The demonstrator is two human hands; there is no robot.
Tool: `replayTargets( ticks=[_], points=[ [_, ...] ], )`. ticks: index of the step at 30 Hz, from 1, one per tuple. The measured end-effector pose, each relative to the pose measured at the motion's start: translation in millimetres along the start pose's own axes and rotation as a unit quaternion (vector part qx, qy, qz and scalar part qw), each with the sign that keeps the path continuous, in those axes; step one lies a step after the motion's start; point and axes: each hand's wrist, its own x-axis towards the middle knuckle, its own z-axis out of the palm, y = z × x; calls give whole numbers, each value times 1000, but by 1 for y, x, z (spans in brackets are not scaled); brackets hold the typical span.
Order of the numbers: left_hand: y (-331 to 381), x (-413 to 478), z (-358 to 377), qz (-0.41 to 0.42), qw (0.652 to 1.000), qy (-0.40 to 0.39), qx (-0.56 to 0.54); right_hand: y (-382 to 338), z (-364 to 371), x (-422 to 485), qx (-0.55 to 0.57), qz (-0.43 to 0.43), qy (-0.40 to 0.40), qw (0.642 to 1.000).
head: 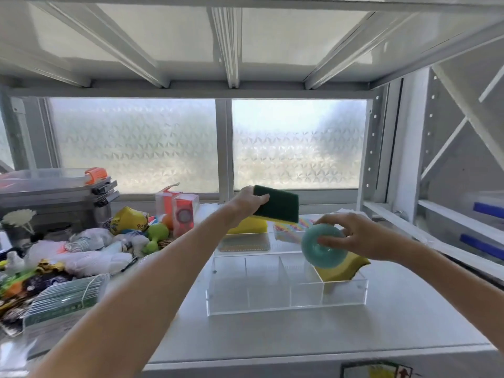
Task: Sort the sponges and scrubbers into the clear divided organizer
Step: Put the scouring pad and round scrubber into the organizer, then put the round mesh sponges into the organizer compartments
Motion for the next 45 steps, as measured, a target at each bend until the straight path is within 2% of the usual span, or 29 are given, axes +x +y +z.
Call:
replayTargets(
  ticks=[4,8,11,14,17,18,20,22,24,27,30,32,34,35,36,37,38,40,41,43,45],
  points=[
    [6,-4,23,51,998,24,34,4,27,13,33,48,46,997],
    [4,-8,40,134,970,114,168,9,54,22,-61,35,80,994],
    [-1,-11,36,130,943,116,282,8,66,19,-114,12,59,992],
    [-1,-23,-1,132,908,119,379,1,65,20,-201,-28,116,972],
    [-16,-45,-76,62,924,116,358,-29,68,31,-126,-88,164,974],
    [-28,-54,-103,25,923,96,372,-46,73,34,-88,-123,148,977],
    [-57,-75,-142,-64,910,-3,409,-81,91,37,-56,-203,68,975],
    [-86,-95,-159,-129,893,-92,422,-112,118,37,-82,-243,-35,966],
    [-111,-106,-160,-140,892,-109,416,-133,149,39,-134,-264,-102,950],
    [-132,-111,-148,-108,881,-80,454,-148,186,49,-219,-304,-104,921],
    [-134,-107,-139,-93,867,-69,484,-154,203,54,-286,-307,-82,904],
    [-126,-108,-132,-83,838,-74,535,-157,208,53,-323,-331,-56,885],
    [-120,-110,-123,-59,792,-63,604,-155,209,51,-341,-355,-30,870],
    [-117,-112,-120,-51,774,-53,628,-153,208,50,-313,-360,-23,879],
    [-115,-114,-120,-37,770,-32,636,-151,203,49,-262,-359,-22,895],
    [-114,-115,-122,-24,789,-1,613,-150,193,45,-201,-347,-26,916],
    [-114,-113,-129,-7,827,34,561,-149,178,41,-150,-330,-22,932],
    [-106,-109,-146,24,912,113,394,-137,145,34,-73,-285,12,956],
    [-94,-109,-154,34,942,134,305,-125,127,34,-46,-250,32,967],
    [-67,-112,-164,40,980,124,151,-99,91,36,-38,-162,56,984],
    [-37,-118,-160,42,995,77,43,-72,63,39,-48,-85,57,994]
  ],
)
